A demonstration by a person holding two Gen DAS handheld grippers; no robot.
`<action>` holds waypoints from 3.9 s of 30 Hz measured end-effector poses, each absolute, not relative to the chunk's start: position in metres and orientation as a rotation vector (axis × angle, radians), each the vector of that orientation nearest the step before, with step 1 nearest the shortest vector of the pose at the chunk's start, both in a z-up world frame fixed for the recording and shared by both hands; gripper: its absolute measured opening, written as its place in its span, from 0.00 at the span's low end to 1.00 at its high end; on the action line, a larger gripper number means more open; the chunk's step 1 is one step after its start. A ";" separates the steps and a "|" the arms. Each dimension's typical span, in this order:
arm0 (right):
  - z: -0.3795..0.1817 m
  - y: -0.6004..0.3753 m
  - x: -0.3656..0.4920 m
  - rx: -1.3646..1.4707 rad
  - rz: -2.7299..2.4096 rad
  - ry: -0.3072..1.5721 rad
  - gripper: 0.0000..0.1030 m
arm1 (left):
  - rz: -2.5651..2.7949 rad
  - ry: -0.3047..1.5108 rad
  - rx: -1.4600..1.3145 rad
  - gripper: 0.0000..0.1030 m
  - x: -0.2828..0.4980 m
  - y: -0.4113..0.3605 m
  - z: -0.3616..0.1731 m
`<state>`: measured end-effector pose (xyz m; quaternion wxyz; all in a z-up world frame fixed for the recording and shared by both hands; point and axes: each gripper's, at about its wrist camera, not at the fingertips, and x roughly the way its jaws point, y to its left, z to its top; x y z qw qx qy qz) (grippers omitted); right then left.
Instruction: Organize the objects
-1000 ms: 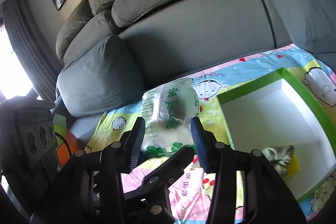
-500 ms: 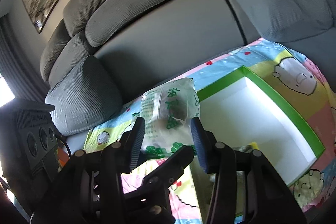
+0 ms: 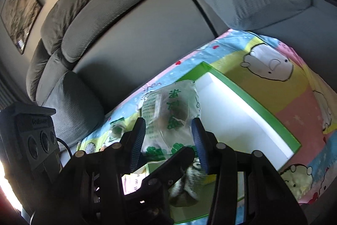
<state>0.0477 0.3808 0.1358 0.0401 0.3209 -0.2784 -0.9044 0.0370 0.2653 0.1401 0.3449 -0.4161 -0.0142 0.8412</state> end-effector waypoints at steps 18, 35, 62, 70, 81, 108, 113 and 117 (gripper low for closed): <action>0.108 0.402 0.038 1.200 -2.765 -0.920 0.45 | 2.057 -0.078 -1.216 0.47 0.027 0.279 0.108; 0.094 0.408 0.030 1.314 -2.744 -0.946 0.45 | 2.004 -0.110 -1.293 0.47 0.022 0.283 0.093; 0.099 0.411 0.031 1.321 -2.782 -0.956 0.44 | 2.048 -0.090 -1.291 0.47 0.025 0.272 0.102; 0.116 0.405 0.039 1.228 -2.817 -0.952 0.45 | 2.115 -0.094 -1.259 0.47 0.026 0.250 0.119; 0.135 0.389 0.047 1.128 -2.838 -0.898 0.53 | 2.267 -0.187 -1.196 0.47 0.028 0.176 0.152; 0.120 0.197 -0.007 1.174 -2.542 -0.261 0.72 | 2.712 -0.462 -1.496 0.65 0.027 -0.034 0.061; 0.090 0.170 -0.030 1.280 -2.580 -0.109 0.72 | 2.710 -0.529 -1.517 0.65 0.031 -0.052 0.058; 0.073 0.159 -0.046 1.351 -2.631 0.016 0.72 | 2.730 -0.542 -1.529 0.65 0.033 -0.061 0.059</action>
